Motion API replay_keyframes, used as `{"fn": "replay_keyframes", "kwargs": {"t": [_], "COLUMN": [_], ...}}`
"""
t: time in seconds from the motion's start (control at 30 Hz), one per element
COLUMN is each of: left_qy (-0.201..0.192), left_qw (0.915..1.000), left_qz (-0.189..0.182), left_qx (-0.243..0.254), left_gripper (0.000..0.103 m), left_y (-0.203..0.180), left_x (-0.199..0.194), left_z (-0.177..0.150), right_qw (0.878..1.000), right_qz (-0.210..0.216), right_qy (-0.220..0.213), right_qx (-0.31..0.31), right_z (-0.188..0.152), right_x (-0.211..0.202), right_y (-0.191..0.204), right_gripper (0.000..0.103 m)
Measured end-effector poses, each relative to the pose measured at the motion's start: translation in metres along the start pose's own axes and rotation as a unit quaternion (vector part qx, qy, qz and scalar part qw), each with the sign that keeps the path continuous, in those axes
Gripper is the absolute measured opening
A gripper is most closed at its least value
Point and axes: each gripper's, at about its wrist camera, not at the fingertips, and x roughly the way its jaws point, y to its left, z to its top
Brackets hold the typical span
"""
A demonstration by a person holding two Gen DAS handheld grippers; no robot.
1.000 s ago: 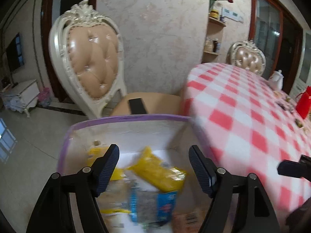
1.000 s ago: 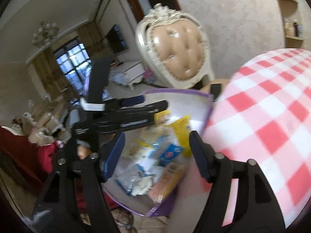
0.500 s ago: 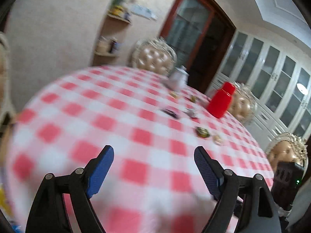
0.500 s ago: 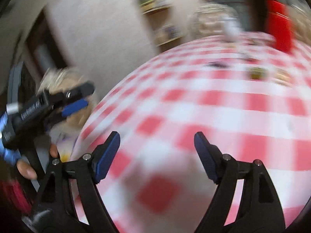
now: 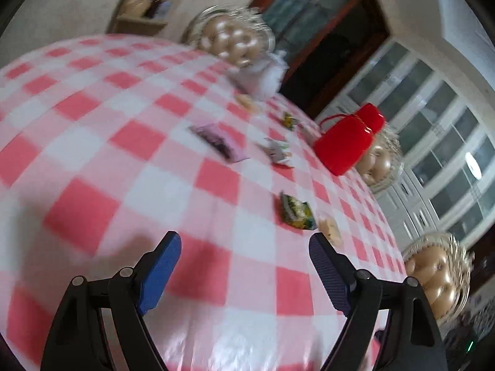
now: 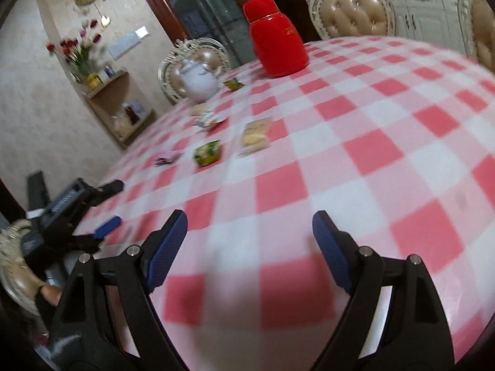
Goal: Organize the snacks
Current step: 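Grasp the clear pack of yellow cake on the table with the right tool, then grasp the green snack pack with the left tool while the right holds the cake pack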
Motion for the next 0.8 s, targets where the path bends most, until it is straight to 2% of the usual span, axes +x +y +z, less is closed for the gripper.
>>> {"fn": "replay_keyframes", "kwargs": {"t": [0.07,0.13,0.2,0.3,0.4,0.57,0.63,0.67,0.7,0.8], "left_qy": [0.000,-0.008,-0.018,-0.010,0.007,0.011,0.012,0.011,0.011,0.015], "left_qw": [0.9998,0.9997,0.9994,0.9991,0.9980,0.9978,0.9977,0.9977,0.9976,0.9973], "left_qz": [0.005,-0.021,-0.021,-0.019,-0.018,-0.012,-0.012,-0.012,-0.012,-0.010], "left_qx": [0.021,-0.008,-0.023,-0.037,-0.060,-0.065,-0.066,-0.066,-0.068,-0.071], "left_gripper": [0.085,0.085,0.085,0.085,0.085,0.085,0.085,0.085,0.085,0.085], "left_y": [-0.001,0.007,0.013,0.020,0.028,0.030,0.030,0.031,0.032,0.033], "left_x": [0.002,-0.002,-0.006,-0.003,0.004,0.007,0.007,0.007,0.006,0.007], "left_z": [0.000,0.002,0.004,0.006,0.006,0.005,0.005,0.005,0.005,0.005], "right_qw": [1.000,1.000,0.999,0.997,0.994,0.984,0.978,0.975,0.976,0.978], "right_qz": [-0.008,-0.021,-0.039,-0.073,-0.106,-0.149,-0.171,-0.182,-0.179,-0.157], "right_qy": [-0.005,-0.003,0.006,0.016,0.037,0.082,0.089,0.088,0.085,0.087], "right_qx": [0.005,0.012,0.015,0.000,-0.015,-0.054,-0.076,-0.087,-0.093,-0.105], "right_z": [0.011,0.026,0.037,0.057,0.070,0.077,0.075,0.073,0.071,0.056], "right_x": [0.016,0.037,0.063,0.097,0.127,0.160,0.163,0.162,0.159,0.142], "right_y": [-0.001,-0.005,-0.001,0.011,0.020,0.031,0.036,0.040,0.041,0.045], "right_gripper": [0.085,0.085,0.085,0.085,0.085,0.084,0.080,0.067,0.041,0.039]}}
